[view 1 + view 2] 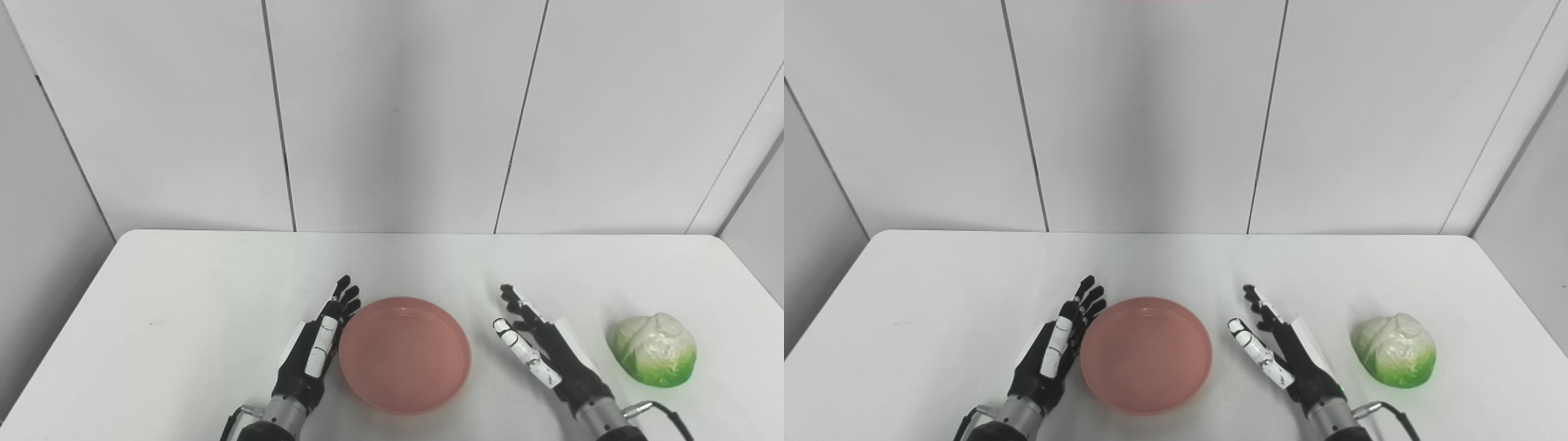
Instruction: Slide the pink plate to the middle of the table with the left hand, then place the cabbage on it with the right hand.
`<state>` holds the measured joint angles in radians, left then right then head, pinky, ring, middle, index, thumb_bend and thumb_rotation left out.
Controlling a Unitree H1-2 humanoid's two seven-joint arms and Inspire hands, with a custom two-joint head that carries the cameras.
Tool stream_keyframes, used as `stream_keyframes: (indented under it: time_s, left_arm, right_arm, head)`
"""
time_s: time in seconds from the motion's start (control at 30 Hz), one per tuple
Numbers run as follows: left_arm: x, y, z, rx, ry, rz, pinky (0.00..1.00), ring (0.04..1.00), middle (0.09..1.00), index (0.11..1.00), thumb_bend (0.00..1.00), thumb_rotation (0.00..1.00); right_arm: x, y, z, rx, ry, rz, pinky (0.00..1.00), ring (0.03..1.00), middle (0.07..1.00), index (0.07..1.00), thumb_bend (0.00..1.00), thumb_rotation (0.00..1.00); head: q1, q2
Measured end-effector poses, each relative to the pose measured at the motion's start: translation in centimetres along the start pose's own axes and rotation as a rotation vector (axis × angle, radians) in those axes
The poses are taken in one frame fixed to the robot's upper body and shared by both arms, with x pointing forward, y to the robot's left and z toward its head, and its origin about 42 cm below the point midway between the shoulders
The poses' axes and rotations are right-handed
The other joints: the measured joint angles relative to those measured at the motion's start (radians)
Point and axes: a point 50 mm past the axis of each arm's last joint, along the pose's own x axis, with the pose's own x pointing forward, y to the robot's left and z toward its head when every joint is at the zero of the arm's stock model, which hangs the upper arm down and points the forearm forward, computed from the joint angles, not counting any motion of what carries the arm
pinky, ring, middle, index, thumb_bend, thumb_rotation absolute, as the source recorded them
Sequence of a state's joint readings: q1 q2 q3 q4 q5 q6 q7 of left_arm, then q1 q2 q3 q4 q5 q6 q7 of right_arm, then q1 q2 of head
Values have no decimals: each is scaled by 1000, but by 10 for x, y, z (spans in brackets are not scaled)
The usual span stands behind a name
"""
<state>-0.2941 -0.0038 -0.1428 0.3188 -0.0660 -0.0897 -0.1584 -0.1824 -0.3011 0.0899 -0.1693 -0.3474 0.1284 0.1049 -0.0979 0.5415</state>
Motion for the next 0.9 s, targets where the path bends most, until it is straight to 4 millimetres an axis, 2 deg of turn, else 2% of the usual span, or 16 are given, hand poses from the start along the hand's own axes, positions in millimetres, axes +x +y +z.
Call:
stream_keyframes:
  time_s: [0.1,0.17,0.23,0.27,0.37,0.43,0.47,0.57,0.6,0.73,0.8,0.83,0.9]
  left_arm:
    - [-1,5,0,11,2,1,889,935,956,954,832,1000]
    - [-2,7,0,18,2,-7,879,925,945,942,864,1000]
    - [-2,7,1,21,1,-11,882,925,944,941,869,1000]
    - [-2,8,1,22,1,-13,884,924,943,940,869,1000]
    - [-3,10,-1,27,4,-24,891,927,944,944,864,1000]
    - [-4,13,-2,36,-4,-33,889,926,942,942,865,1000]
    - [-5,14,-3,40,-11,-36,896,930,943,942,879,1000]
    - [-5,16,-5,48,-19,-45,896,928,941,939,899,1000]
    - [-5,16,-5,49,-18,-46,896,927,944,943,894,1000]
    - [-6,20,-6,60,-19,-61,891,923,942,937,900,1000]
    - [-6,24,-6,66,-20,-60,884,920,941,935,896,1000]
    - [-7,27,-6,69,-20,-59,881,920,940,934,895,1000]
    - [-8,32,-7,75,-19,-54,888,918,934,929,883,1000]
  right_arm:
    - [9,-18,14,-77,-26,-3,863,921,954,965,814,960]
    - [13,-29,23,-108,-50,-9,863,925,957,973,821,917]
    - [14,-39,33,-144,-81,-18,856,921,954,974,841,913]
    - [13,-43,38,-171,-96,-22,851,918,951,976,862,917]
    - [11,-57,47,-222,-108,-56,840,923,961,987,916,884]
    - [10,-66,51,-238,-113,-76,839,924,965,990,922,875]
    - [9,-70,53,-246,-120,-81,841,928,967,993,933,875]
    - [3,-82,61,-282,-132,-101,860,947,979,999,962,867]
    - [0,-88,64,-297,-135,-113,865,956,987,1000,958,832]
    - [-14,-113,68,-351,-115,-155,826,951,990,995,924,701]
    - [-22,-123,65,-370,-95,-175,797,938,984,991,914,651]
    - [-25,-127,63,-380,-82,-186,787,935,983,990,911,640]
    - [-30,-133,59,-401,-57,-205,806,936,980,985,981,674]
  head:
    - [-38,3]
    - [-63,5]
    - [-80,5]
    - [-112,5]
    - [-147,3]
    - [-161,3]
    - [-193,3]
    - [-213,5]
    - [-217,5]
    - [-268,14]
    - [-269,14]
    - [-282,15]
    - [-299,17]
